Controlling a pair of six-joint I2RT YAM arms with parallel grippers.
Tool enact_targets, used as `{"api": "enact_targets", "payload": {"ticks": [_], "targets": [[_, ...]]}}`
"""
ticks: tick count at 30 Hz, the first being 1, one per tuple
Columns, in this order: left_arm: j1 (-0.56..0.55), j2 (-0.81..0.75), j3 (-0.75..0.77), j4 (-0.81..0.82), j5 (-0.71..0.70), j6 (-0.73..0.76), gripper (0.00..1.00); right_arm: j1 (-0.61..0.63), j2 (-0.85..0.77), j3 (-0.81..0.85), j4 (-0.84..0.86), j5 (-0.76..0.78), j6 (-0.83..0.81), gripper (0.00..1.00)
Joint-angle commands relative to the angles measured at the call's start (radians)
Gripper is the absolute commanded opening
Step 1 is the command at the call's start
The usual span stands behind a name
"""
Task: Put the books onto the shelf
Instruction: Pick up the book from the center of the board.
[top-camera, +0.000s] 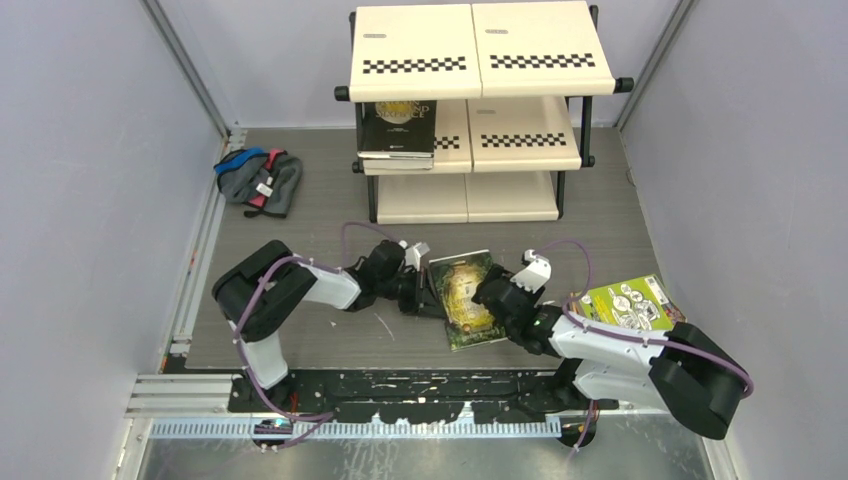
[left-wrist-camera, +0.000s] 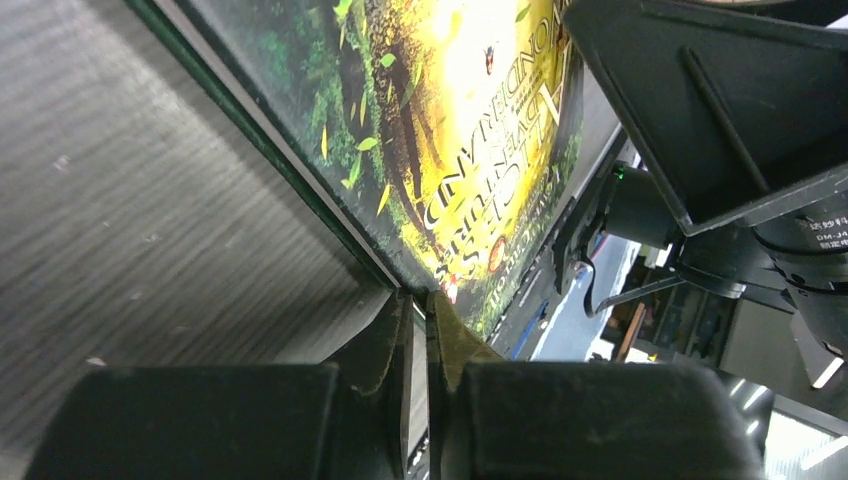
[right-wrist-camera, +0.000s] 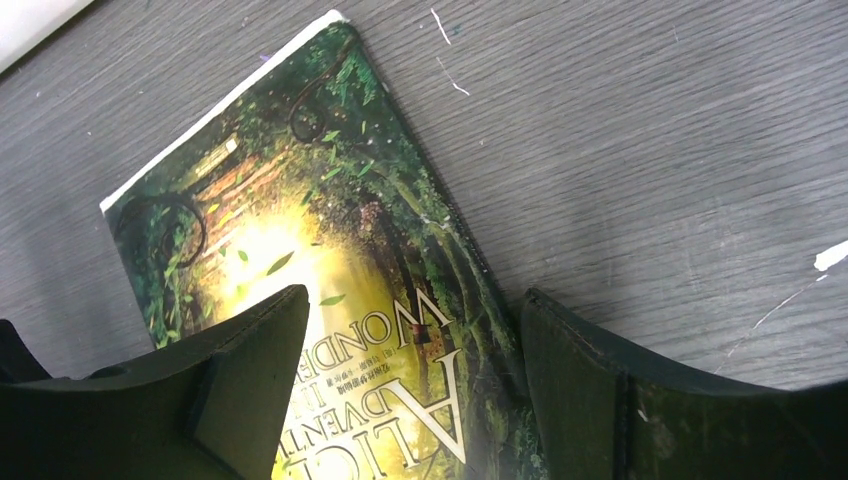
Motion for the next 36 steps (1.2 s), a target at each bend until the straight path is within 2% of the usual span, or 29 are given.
{"api": "enact_targets", "payload": {"ticks": [1, 7, 13, 15, 26, 36], "targets": [[-0.046, -0.072, 0.026, 0.257, 0.077, -0.074, 0.07, 0.026, 0.027, -0.004, 0.159, -0.260, 0.085, 0.81], [-0.034, -0.159, 0.025, 0.233, 0.005, -0.066, 0.07, 0.024, 0.040, -0.011, 0.174, -0.281, 0.079, 0.82], [-0.031, -0.244, 0.067, 0.088, -0.053, -0.004, 0.09, 0.024, 0.061, -0.008, 0.195, -0.301, 0.071, 0.82], [-0.030, -0.242, 0.067, 0.083, -0.055, -0.002, 0.10, 0.025, 0.068, -0.006, 0.203, -0.310, 0.069, 0.82], [-0.031, -0.206, 0.004, 0.174, -0.088, -0.058, 0.21, 0.024, 0.065, 0.002, 0.217, -0.337, 0.052, 0.82], [-0.038, -0.195, -0.017, 0.241, -0.177, -0.108, 0.24, 0.024, 0.074, 0.006, 0.238, -0.355, 0.049, 0.82]]}}
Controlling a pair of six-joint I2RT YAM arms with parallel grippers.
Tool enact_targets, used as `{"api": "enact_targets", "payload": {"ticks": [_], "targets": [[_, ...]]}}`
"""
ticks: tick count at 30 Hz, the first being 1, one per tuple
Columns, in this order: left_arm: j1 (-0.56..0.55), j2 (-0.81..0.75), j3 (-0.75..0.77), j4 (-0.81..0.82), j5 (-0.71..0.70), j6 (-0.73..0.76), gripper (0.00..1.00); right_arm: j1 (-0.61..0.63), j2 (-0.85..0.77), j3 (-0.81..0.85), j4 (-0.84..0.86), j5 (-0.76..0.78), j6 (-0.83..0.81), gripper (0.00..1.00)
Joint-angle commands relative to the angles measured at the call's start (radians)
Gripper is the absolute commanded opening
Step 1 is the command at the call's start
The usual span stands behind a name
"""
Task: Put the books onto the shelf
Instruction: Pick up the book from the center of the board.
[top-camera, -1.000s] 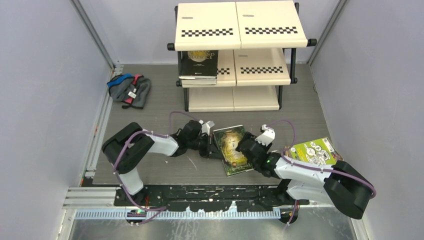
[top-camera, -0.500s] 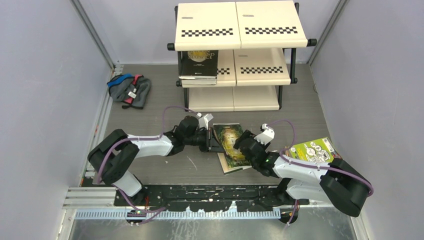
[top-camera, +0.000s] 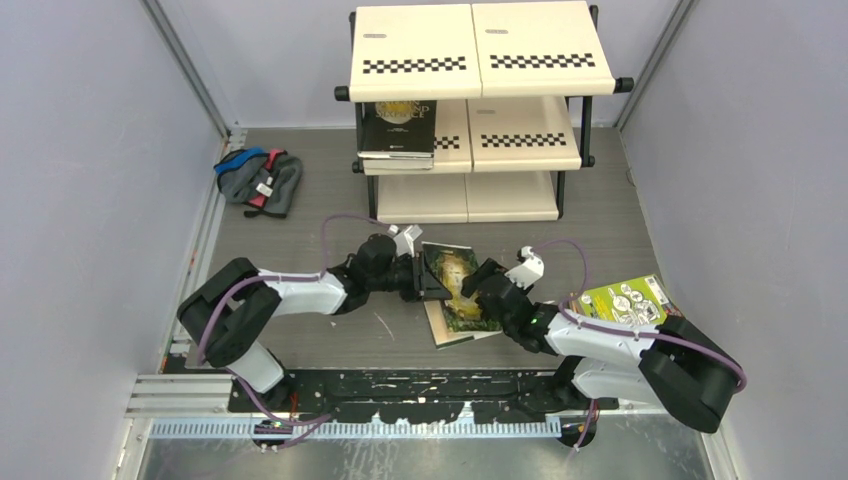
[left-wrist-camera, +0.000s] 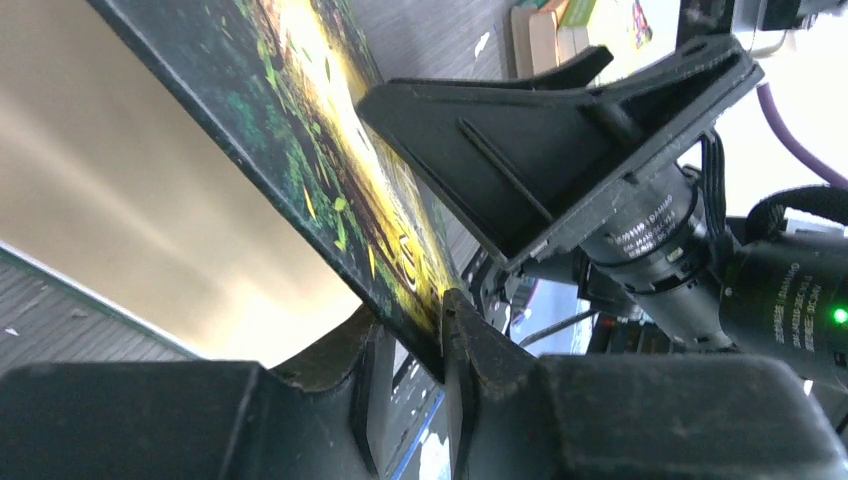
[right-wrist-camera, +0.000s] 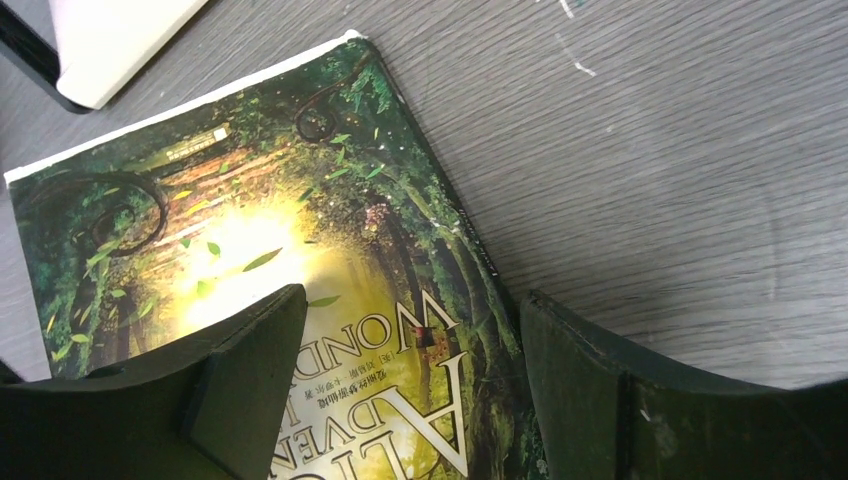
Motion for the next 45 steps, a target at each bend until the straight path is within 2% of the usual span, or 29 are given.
{"api": "enact_targets", "payload": {"ticks": [1, 5, 7, 8, 16, 22, 29, 36, 45], "targets": [[-0.024, 0.016, 0.014, 0.220, -0.079, -0.039, 0.24, 0.038, 0.025, 0.008, 0.067, -0.259, 0.008, 0.82], [-0.041, 0.043, 0.020, 0.240, -0.099, -0.045, 0.22, 0.038, 0.029, 0.007, 0.071, -0.259, 0.008, 0.82], [-0.046, 0.064, 0.014, 0.265, -0.104, -0.044, 0.05, 0.038, 0.022, 0.007, 0.063, -0.250, 0.008, 0.82], [-0.047, 0.073, 0.004, 0.286, -0.111, -0.049, 0.01, 0.039, 0.014, 0.005, 0.058, -0.244, 0.010, 0.82], [-0.013, 0.080, -0.151, 0.537, -0.127, -0.107, 0.00, 0.036, -0.083, -0.012, -0.010, -0.194, 0.006, 0.85], [0.024, 0.052, -0.197, 0.651, -0.067, -0.149, 0.00, 0.034, -0.091, -0.013, -0.018, -0.200, 0.003, 0.85], [0.058, -0.084, -0.221, 0.564, -0.033, -0.138, 0.00, 0.034, -0.155, -0.025, -0.044, -0.187, -0.026, 0.87], [0.064, -0.230, -0.218, 0.406, -0.043, -0.095, 0.00, 0.032, -0.158, -0.060, 0.045, -0.234, -0.038, 0.87], [0.067, -0.172, -0.234, 0.522, -0.027, -0.155, 0.00, 0.032, -0.076, -0.120, 0.269, -0.323, -0.043, 0.85]]}}
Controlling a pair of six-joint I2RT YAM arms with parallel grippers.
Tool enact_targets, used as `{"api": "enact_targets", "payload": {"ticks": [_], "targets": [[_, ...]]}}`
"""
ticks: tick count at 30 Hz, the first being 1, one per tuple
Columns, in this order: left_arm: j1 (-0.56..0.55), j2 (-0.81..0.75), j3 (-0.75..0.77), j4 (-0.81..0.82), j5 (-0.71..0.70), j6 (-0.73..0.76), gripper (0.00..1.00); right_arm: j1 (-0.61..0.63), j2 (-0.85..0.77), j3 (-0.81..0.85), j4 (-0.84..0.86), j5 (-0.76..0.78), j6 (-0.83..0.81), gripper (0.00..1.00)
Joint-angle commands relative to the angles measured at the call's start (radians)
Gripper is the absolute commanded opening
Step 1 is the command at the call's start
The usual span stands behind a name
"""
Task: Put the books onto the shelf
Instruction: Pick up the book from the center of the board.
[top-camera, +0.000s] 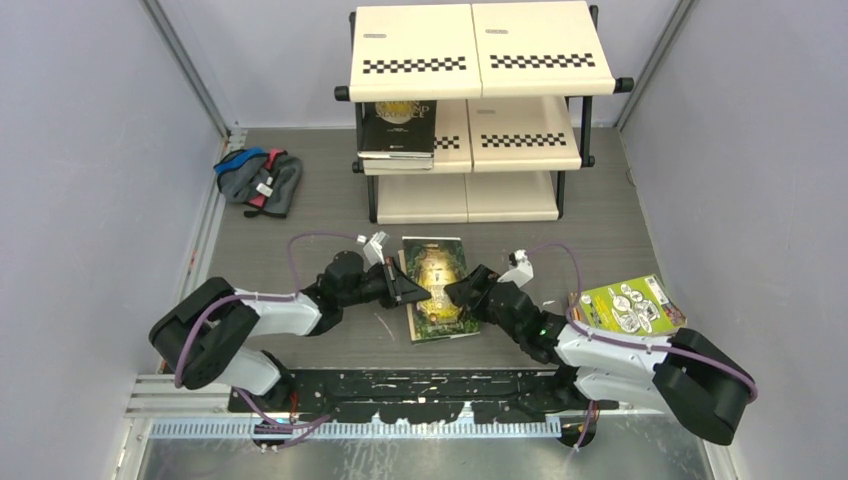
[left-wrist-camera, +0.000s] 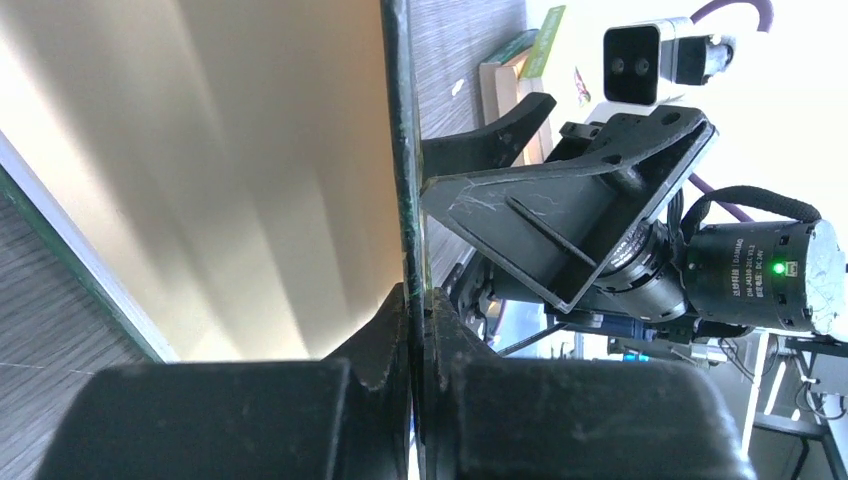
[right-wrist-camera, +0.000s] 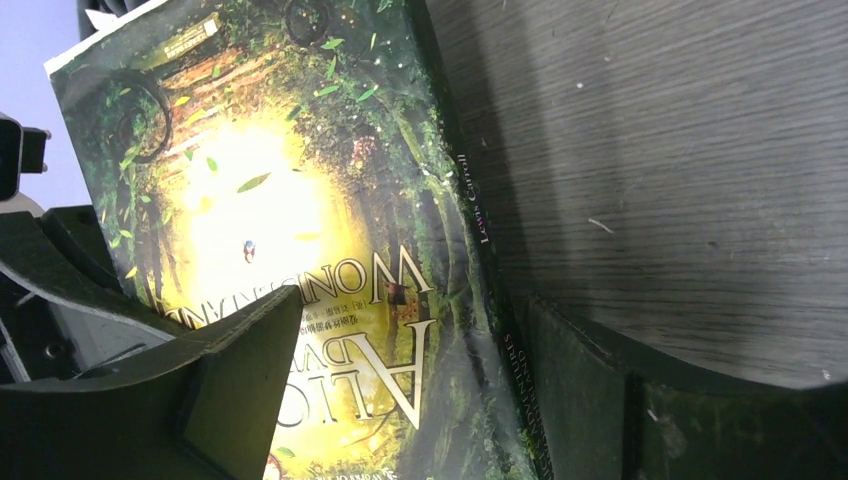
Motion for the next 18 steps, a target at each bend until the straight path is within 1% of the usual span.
{"api": "enact_targets", "payload": {"ticks": [1, 6, 10, 18], "targets": [[0.005, -0.005, 0.028, 0.264, 0.041, -0.030, 0.00, 0.011, 0.041, -0.045, 0.109, -0.100, -0.025, 0.84], [0.024, 0.014, 0.020, 0.269, 0.058, -0.038, 0.00, 0.011, 0.026, -0.094, 0.241, -0.152, -0.029, 0.78], [0.047, 0.054, 0.000, 0.327, 0.081, -0.066, 0.00, 0.011, -0.024, -0.125, 0.313, -0.182, -0.026, 0.72], [0.074, 0.204, -0.002, 0.511, 0.147, -0.144, 0.00, 0.011, -0.165, -0.136, 0.291, -0.194, -0.016, 0.56]]}}
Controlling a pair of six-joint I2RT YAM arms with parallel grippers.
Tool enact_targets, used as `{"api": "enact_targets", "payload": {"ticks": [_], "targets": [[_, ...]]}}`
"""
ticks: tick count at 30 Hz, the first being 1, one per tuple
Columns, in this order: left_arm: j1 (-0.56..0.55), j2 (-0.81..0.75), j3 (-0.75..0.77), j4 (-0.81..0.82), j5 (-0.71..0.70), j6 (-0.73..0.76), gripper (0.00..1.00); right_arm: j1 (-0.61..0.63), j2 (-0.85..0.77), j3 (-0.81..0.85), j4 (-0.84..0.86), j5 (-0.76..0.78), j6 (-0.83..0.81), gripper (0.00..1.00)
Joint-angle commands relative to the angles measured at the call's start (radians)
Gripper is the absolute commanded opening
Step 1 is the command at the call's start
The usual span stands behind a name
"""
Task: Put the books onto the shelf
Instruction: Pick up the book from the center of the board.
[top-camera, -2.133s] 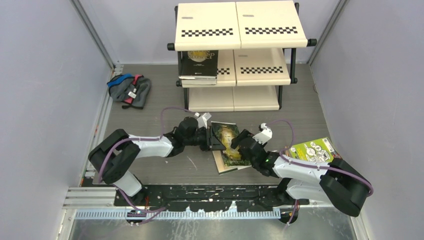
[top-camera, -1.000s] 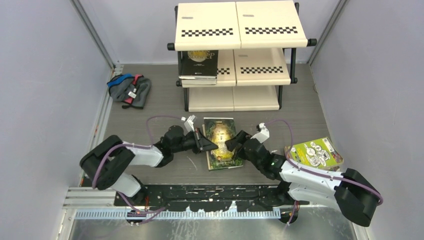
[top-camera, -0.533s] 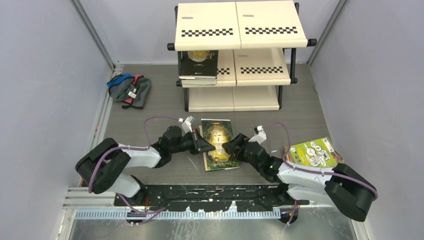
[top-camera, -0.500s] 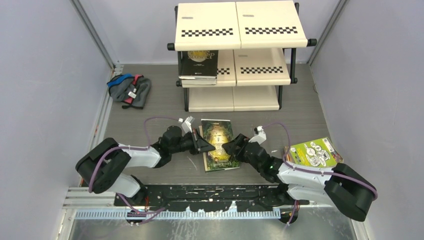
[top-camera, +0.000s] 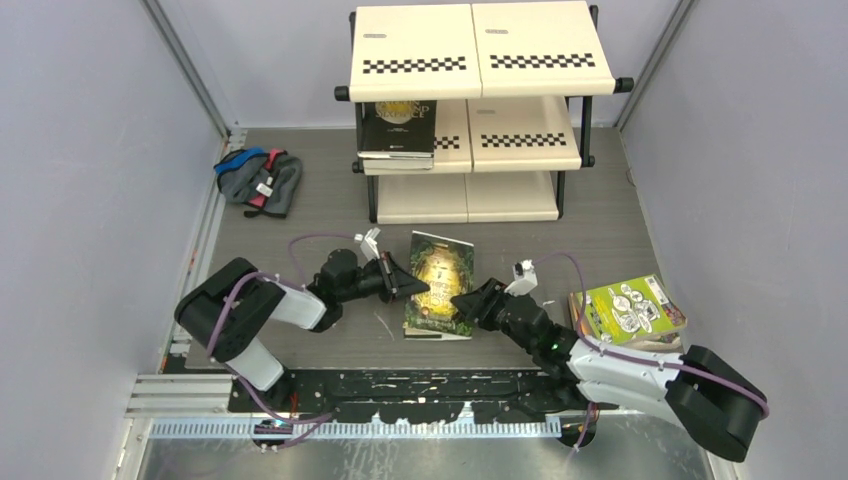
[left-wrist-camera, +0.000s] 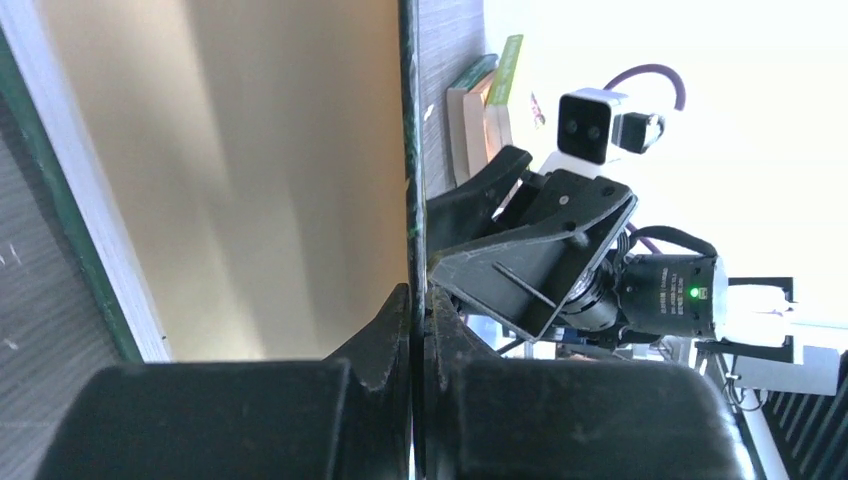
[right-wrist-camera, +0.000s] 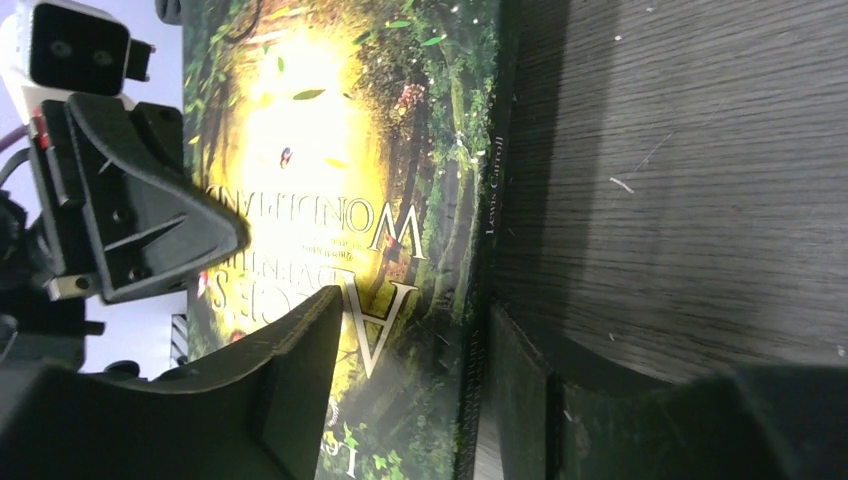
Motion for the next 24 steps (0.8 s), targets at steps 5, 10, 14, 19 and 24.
{"api": "enact_targets", "payload": {"ticks": [5, 10, 14, 19, 24], "targets": [[0.015, 0.129, 0.018, 0.380, 0.084, -0.091, 0.01, 0.013, -0.136, 0.017, 0.065, -0.074, 0.024, 0.42], [0.019, 0.158, 0.016, 0.417, 0.104, -0.101, 0.07, 0.012, -0.189, 0.025, 0.022, -0.058, 0.026, 0.30], [0.020, 0.162, 0.013, 0.415, 0.114, -0.097, 0.11, 0.012, -0.180, 0.032, 0.025, -0.057, 0.026, 0.20], [0.022, 0.165, -0.001, 0.414, 0.120, -0.085, 0.16, 0.011, -0.156, 0.046, 0.035, -0.064, 0.022, 0.02], [0.044, 0.157, -0.026, 0.401, 0.120, -0.066, 0.26, 0.011, -0.162, 0.066, 0.016, -0.067, 0.012, 0.01]]}}
